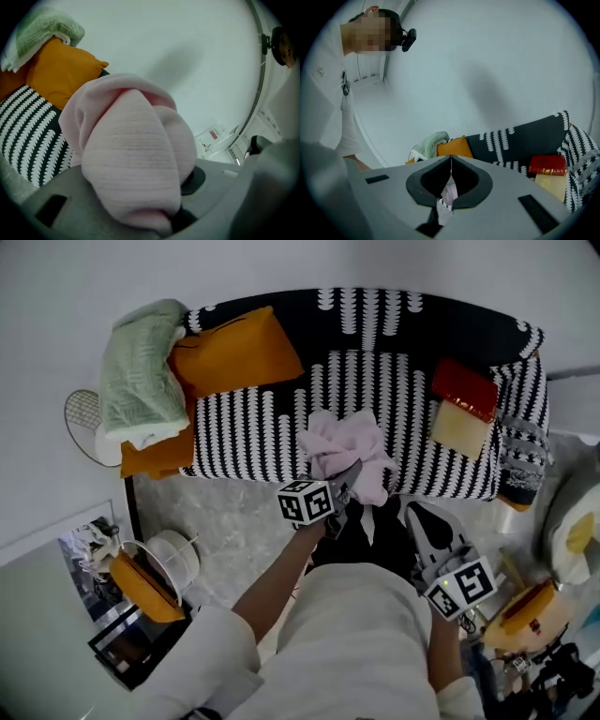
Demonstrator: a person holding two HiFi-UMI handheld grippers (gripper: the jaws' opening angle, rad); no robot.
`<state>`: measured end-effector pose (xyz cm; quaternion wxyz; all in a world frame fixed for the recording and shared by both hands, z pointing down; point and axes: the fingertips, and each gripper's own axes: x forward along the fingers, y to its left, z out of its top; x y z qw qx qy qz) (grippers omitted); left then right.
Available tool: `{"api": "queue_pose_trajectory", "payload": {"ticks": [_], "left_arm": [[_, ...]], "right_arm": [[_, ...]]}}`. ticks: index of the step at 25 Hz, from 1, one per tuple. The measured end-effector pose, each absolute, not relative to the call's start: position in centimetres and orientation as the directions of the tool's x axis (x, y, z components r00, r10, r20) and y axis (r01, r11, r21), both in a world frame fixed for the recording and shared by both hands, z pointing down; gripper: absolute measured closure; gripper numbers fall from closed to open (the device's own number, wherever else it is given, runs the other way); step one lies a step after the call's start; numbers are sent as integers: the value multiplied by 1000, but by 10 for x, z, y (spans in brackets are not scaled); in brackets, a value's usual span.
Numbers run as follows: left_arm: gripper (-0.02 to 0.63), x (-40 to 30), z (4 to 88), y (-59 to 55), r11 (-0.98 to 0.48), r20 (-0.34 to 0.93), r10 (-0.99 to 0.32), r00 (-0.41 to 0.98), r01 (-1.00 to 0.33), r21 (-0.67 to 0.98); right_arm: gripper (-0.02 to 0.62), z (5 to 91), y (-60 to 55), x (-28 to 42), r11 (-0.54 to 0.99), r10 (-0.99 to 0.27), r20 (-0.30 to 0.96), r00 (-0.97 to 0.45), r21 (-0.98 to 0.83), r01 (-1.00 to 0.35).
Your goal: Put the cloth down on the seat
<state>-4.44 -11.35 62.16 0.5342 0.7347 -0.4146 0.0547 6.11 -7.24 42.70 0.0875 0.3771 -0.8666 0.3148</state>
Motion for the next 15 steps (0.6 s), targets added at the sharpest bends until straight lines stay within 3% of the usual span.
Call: {"api": "queue_pose_trajectory", "payload": {"ticks": [15], "left_arm": [[413, -64, 758, -173, -101, 607, -423, 673, -701, 706]], "right_arm": [[586, 489, -92, 21, 344, -651, 476, -591, -509, -789]]}}
